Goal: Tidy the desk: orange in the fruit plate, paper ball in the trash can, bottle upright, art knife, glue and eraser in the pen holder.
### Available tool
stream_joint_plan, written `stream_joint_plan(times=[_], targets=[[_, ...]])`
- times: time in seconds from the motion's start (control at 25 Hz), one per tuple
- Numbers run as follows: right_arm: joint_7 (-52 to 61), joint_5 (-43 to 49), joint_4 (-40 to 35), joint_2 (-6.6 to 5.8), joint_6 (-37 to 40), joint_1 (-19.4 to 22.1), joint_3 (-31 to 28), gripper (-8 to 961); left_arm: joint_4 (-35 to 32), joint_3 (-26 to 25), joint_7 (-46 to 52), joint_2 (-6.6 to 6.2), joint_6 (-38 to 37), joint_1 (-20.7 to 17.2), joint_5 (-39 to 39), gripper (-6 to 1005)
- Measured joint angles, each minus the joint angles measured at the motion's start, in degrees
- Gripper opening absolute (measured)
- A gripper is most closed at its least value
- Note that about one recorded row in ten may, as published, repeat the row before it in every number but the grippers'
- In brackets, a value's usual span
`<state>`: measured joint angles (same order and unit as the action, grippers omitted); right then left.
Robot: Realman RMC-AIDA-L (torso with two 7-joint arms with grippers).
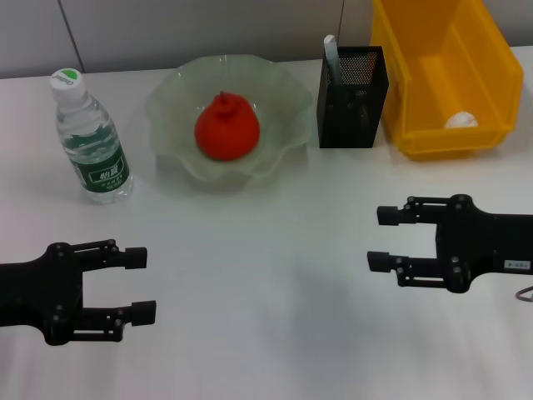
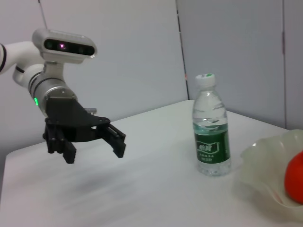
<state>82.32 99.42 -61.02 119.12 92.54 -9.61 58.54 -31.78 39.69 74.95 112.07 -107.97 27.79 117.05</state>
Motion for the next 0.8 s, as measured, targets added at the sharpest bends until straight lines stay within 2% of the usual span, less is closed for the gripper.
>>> stream_joint_plan(times=[0.32,0.8], targets=[[0.1,1.5,0.57,-0.09,0.9,0.99,-1.28,668,-0.18,0.03,0.66,-0.49,-0.86,0.25,0.53,815],[-1.69,3.47,2.97,0.02,0.58,-0.32,-0.73,668,-0.55,0.04,1.87,-0.7,-0.93,0.25,1.52,814]])
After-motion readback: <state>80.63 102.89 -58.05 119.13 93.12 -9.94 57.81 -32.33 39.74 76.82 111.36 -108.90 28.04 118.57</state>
